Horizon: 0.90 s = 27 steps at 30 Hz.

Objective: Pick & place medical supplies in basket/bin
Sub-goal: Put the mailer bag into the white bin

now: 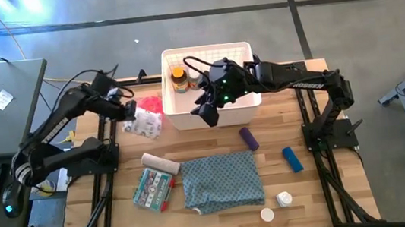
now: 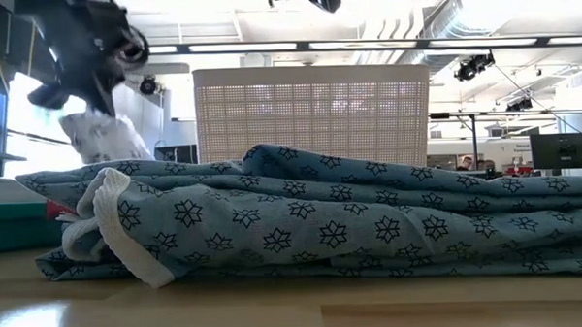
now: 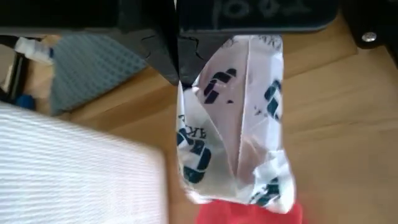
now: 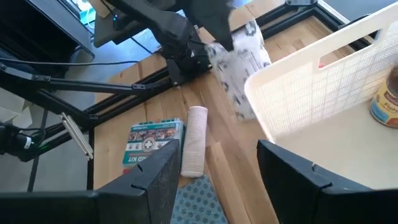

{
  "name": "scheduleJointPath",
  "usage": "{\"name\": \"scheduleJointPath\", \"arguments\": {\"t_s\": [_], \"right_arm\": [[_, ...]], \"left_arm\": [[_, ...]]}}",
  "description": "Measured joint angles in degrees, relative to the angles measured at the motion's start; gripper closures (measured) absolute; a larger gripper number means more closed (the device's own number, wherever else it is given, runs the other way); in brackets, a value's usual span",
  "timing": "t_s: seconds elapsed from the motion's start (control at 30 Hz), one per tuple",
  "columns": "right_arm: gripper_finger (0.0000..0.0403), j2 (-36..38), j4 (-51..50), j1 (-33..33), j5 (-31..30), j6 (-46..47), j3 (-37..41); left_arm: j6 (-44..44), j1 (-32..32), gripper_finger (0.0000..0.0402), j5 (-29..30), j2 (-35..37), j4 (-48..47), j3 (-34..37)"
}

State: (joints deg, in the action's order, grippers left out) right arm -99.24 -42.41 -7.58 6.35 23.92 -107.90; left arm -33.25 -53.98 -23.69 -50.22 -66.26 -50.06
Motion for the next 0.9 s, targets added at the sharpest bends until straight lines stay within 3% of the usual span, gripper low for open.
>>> {"name": "scheduleJointPath", "arguments": {"t_s": [0.5,0.9], "right_arm": [[0.0199,0.0,0.0,-3.2,0.8,0.0,0.0],[0.0199,0.0,0.0,-3.3,1.2,0.1,0.0]], "left_arm": [[-3.1,0.0,0.038,3.8,-0.8,-3.7,-27.6],[-3.1,0.0,0.038,5.4,-11.1,-2.9,-53.3]]}}
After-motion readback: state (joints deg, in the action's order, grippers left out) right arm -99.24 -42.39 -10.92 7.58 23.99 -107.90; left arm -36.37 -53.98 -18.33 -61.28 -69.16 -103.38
